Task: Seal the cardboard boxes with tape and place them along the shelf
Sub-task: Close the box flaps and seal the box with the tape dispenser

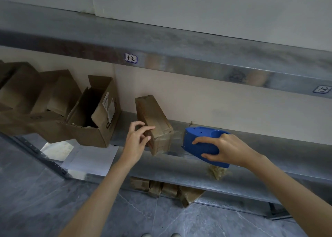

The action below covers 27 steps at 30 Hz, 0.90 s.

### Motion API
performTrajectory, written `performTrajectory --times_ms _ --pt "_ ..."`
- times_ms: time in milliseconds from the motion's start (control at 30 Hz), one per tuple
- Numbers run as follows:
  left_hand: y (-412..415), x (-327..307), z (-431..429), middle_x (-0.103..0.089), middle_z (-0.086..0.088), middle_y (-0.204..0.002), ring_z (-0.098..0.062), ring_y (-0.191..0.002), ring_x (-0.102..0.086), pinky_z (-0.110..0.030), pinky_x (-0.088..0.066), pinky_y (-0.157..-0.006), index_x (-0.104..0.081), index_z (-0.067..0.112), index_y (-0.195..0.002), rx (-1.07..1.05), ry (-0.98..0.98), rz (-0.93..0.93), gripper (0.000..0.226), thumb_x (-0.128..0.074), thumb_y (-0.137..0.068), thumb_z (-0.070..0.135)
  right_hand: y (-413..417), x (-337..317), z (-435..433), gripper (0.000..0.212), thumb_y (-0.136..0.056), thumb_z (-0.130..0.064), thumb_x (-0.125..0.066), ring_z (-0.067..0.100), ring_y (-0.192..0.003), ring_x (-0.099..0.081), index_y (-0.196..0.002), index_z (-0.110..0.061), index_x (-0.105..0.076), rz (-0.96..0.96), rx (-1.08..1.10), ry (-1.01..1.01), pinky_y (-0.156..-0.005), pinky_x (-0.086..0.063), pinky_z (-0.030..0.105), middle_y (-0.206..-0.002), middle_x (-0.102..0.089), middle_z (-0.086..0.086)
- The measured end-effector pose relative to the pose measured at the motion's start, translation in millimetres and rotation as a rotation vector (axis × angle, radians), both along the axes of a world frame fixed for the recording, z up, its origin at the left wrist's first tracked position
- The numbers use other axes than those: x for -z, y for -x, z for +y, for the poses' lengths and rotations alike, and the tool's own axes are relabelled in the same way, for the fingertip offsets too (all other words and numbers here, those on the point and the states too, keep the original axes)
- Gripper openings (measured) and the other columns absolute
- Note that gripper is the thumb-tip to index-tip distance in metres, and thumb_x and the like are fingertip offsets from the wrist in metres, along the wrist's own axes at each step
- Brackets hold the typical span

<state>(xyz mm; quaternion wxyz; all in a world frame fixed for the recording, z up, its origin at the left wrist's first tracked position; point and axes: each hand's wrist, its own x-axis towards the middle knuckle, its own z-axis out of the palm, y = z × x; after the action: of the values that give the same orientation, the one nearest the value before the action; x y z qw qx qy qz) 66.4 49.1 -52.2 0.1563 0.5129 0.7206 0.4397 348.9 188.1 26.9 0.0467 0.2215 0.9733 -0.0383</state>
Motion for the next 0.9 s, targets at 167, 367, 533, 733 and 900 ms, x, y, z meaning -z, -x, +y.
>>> performTrajectory --times_ms 167,367,533,733,900 --pt "1.6 2.8 -0.3 -0.043 -0.001 -0.14 -0.017 -0.109 -0.057 -0.037 -0.049 -0.097 -0.069 0.021 -0.121 -0.01 0.014 0.142 0.036 -0.07 -0.088 0.006 3.8 1.1 -0.4 0.045 -0.094 -0.049 -0.051 0.01 -0.052 -0.048 -0.137 -0.051 -0.038 0.026 -0.006 -0.017 -0.057 -0.048 0.023 -0.08 -0.065 -0.011" --pt "1.6 4.9 11.0 -0.05 0.003 -0.144 -0.019 -0.147 -0.027 -0.054 -0.035 -0.11 -0.067 0.014 -0.101 -0.001 -0.03 0.203 0.015 -0.068 -0.088 0.007 -3.8 5.0 6.3 0.046 -0.094 -0.054 -0.045 0.012 -0.06 -0.057 -0.137 -0.054 -0.03 -0.009 0.019 -0.046 -0.062 -0.051 0.029 -0.087 -0.069 -0.005" --pt "-5.2 9.3 22.5 -0.056 0.001 -0.134 -0.021 -0.14 -0.041 -0.05 -0.056 -0.091 -0.063 0.01 -0.093 -0.066 -0.095 0.15 0.006 -0.063 -0.09 0.004 -6.4 6.8 6.7 0.047 -0.093 -0.054 -0.044 0.01 -0.059 -0.056 -0.137 -0.055 -0.026 -0.014 0.034 -0.058 -0.06 -0.051 0.028 -0.086 -0.069 -0.006" --pt "-15.1 21.8 30.7 -0.057 -0.006 -0.131 -0.028 -0.141 -0.04 -0.049 -0.059 -0.086 -0.06 0.009 -0.091 -0.137 -0.182 0.201 0.014 -0.065 -0.083 -0.002 -4.3 8.4 7.4 0.047 -0.092 -0.054 -0.044 0.011 -0.057 -0.055 -0.136 -0.055 -0.026 0.017 0.046 -0.056 -0.058 -0.051 0.028 -0.084 -0.068 -0.007" --pt "-19.5 30.9 31.5 -0.048 -0.004 -0.143 -0.024 -0.149 -0.026 -0.039 -0.056 -0.091 -0.05 0.016 -0.1 -0.115 -0.181 0.213 0.034 -0.068 -0.078 -0.003 -3.6 8.5 8.8 0.048 -0.09 -0.056 -0.041 0.011 -0.053 -0.052 -0.136 -0.054 -0.028 0.04 0.053 -0.055 -0.055 -0.049 0.027 -0.077 -0.067 -0.008"
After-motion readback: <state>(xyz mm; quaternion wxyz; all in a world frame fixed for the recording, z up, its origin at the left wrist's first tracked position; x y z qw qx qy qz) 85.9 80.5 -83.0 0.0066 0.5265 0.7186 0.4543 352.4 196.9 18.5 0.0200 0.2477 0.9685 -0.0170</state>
